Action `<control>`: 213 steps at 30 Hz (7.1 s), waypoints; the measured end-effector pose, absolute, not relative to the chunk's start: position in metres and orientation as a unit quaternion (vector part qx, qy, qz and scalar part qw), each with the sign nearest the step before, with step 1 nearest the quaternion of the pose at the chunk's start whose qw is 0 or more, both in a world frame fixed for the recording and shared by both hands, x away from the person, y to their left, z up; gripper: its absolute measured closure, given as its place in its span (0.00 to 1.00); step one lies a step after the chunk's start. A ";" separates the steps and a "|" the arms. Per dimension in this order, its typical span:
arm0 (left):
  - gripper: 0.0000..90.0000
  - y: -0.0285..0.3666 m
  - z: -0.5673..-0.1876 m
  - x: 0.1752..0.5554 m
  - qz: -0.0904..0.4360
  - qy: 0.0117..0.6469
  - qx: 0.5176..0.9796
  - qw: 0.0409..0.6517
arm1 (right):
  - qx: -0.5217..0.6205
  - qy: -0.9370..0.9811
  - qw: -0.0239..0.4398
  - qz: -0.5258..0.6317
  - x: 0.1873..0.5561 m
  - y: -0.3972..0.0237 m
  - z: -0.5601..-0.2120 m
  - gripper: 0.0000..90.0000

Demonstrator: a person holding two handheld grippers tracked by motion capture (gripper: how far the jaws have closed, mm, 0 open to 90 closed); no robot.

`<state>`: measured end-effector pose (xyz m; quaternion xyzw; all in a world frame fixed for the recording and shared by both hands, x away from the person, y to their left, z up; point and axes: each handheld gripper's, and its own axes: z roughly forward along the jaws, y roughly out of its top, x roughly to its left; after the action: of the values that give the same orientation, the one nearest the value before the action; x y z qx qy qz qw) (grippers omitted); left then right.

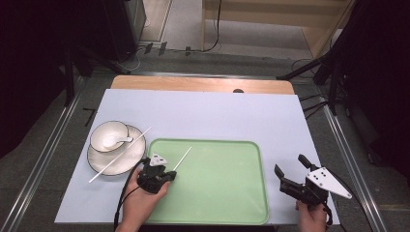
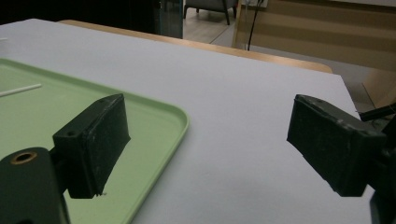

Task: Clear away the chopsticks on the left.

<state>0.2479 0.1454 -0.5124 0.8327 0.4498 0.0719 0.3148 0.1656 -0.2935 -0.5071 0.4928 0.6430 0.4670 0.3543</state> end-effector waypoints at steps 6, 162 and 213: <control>1.00 0.170 -0.510 0.249 0.086 0.480 0.813 0.319 | 0.492 0.644 0.353 0.467 0.166 -0.293 -0.507 0.14; 0.99 0.101 -0.515 0.261 0.069 0.383 0.859 0.331 | 0.490 0.654 0.343 0.463 0.170 -0.293 -0.510 0.14; 0.81 0.168 -0.503 0.279 0.095 0.459 0.793 0.389 | 0.489 0.657 0.341 0.461 0.172 -0.293 -0.512 0.14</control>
<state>0.2787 0.1681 -0.5033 0.7931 0.4590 0.0953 0.3889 0.1716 -0.2928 -0.5124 0.4891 0.6574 0.4606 0.3412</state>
